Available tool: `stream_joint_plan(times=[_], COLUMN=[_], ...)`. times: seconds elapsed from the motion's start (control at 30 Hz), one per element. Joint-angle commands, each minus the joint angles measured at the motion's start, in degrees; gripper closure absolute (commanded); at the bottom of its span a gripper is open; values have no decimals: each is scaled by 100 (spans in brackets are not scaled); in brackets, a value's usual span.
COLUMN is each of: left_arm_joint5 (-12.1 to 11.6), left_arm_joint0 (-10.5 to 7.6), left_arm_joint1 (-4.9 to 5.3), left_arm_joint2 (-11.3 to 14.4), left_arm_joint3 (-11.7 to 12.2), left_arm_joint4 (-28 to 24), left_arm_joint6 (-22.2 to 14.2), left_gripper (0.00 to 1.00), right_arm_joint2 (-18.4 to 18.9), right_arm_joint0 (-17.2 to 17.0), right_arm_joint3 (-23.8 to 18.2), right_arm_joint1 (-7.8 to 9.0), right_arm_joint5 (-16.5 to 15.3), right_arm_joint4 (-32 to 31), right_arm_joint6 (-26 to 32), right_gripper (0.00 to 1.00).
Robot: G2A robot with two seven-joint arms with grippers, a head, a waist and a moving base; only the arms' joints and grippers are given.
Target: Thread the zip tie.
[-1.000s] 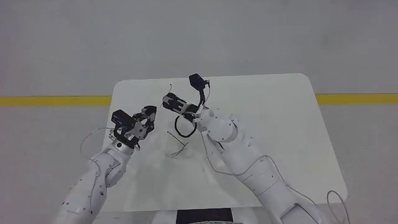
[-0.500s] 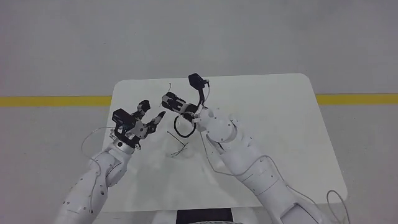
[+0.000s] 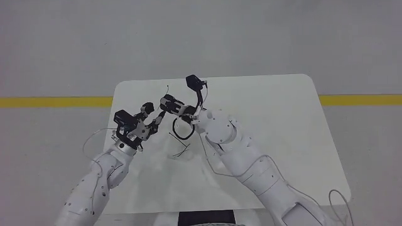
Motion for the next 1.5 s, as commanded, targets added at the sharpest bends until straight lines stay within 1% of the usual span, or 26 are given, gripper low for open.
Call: stream_joint_plan(times=[0.0,0.27,0.5,0.57,0.67,0.77,0.93,1.17,1.23,1.3,1.37,1.47], left_arm_joint5=[3,-27,-31,-31,-33,-40,-42,-55,-60,-61,-59,-56], left_arm_joint0=[-3,16,35,30,18,8,0,-14,-18,-22,-24,-30], left_arm_joint1=[-1,6,6,5,1,-1,-4,-7,-7,-8,-9,-11], left_arm_joint2=[1,-50,-63,-54,-40,-30,-16,4,6,8,11,9], left_arm_joint3=[4,0,-15,-3,15,25,42,63,68,73,78,91], left_arm_joint4=[-3,-42,-57,-55,-59,-58,-57,-51,-52,-57,-65,-80], left_arm_joint6=[7,57,72,68,58,54,65,68,68,67,69,78], left_gripper=[69,72,78,86,87,85,85,96,95,96,100,100], right_arm_joint2=[-8,-15,-5,-10,-15,-17,-30,-72,-80,-87,-91,-94], right_arm_joint0=[6,-8,-33,-42,-58,-69,-69,-24,-19,-13,-9,-6], right_arm_joint3=[13,40,18,8,-11,-26,-31,13,22,32,37,47], right_arm_joint1=[-1,3,13,16,19,23,28,21,20,19,19,20], right_arm_joint5=[0,-19,-38,-44,-68,-94,-149,-156,-158,-158,-152,-148], right_arm_joint4=[11,33,36,35,43,44,59,84,90,99,105,112], right_arm_joint6=[2,-48,-70,-69,-79,-80,-49,-30,-29,-25,-21,-19], right_gripper=[100,100,100,100,100,100,100,100,100,100,100,100])
